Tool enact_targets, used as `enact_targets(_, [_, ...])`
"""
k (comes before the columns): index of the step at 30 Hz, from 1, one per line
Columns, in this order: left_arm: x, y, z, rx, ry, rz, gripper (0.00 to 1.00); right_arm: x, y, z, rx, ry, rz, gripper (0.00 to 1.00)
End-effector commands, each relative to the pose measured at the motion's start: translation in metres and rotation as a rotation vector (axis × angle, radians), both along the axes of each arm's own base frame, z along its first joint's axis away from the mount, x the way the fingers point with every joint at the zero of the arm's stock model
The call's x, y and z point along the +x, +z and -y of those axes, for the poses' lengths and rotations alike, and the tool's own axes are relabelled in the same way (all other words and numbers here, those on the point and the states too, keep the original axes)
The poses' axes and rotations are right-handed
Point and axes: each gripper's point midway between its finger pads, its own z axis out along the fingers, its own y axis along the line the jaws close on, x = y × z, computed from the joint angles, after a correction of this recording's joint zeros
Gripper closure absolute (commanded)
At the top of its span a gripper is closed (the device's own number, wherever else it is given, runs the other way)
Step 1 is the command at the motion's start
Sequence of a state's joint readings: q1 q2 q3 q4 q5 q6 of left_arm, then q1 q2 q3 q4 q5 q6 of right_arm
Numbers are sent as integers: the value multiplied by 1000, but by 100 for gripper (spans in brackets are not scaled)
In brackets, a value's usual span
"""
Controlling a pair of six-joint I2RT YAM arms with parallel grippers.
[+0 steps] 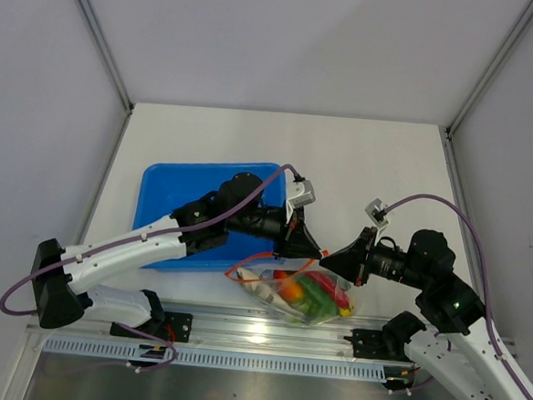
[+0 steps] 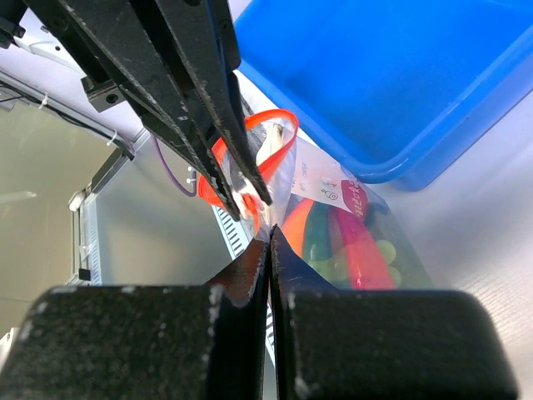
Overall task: Place the food in the zip-top bag and seal the zipper
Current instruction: Zip the zipper food storage bag at the center of the board.
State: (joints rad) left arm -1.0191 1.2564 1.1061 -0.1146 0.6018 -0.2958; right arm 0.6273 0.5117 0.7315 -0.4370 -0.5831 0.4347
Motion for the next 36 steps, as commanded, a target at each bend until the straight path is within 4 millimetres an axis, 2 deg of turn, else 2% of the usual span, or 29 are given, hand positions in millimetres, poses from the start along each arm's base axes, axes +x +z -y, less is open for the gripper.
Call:
enact_targets(1, [-8,-3,-14,38,17,-14,99,4,36,1,77,-25,105,100])
enact_targets(7, [-12,-2,-18,49,16,-9,99,3,40,3,75,-25,120,100])
enact_targets(10, [-14,0,-17,37,6,-13,99,-13,33,-6,56,109,95,100])
enact_targets(12, [-14,4,-15,27,-5,-8,100,-16,24,-13,30,174,57,100])
enact_targets(13, [-14,2,-14,31,-8,-11,99,-18,24,-14,23,199,62,97])
enact_targets(14, [-14,6,-13,23,-12,-5,99,-22,22,-14,16,223,52,85])
enact_targets(17, [-14,11,-11,16,-18,0,99,-24,23,-16,4,250,66,75])
enact_targets(18, [-15,11,-11,15,-21,1,99,-23,24,-16,0,243,70,75])
enact_targets(19, [-15,10,-11,20,-23,-1,100,-22,23,-16,-5,242,71,75])
enact_targets(21, [-15,12,-11,19,-25,2,99,-21,23,-17,-14,244,73,92])
enact_targets(23, [-15,13,-11,18,-27,5,99,-18,20,-19,-19,246,62,100])
enact_targets(27, [-16,12,-12,24,-30,5,99,-14,25,-21,-7,225,78,100])
enact_targets(30, [-15,5,-15,46,-16,0,99,-3,32,-18,4,145,101,100])
enact_targets(33, [-14,-8,-20,78,8,-3,99,6,40,-12,16,60,131,100])
enact_targets(34, [-14,-6,-23,74,16,3,99,7,41,-10,14,43,125,100])
enact_targets(36, [-14,-20,-29,103,30,-8,99,11,41,-7,11,4,126,100])
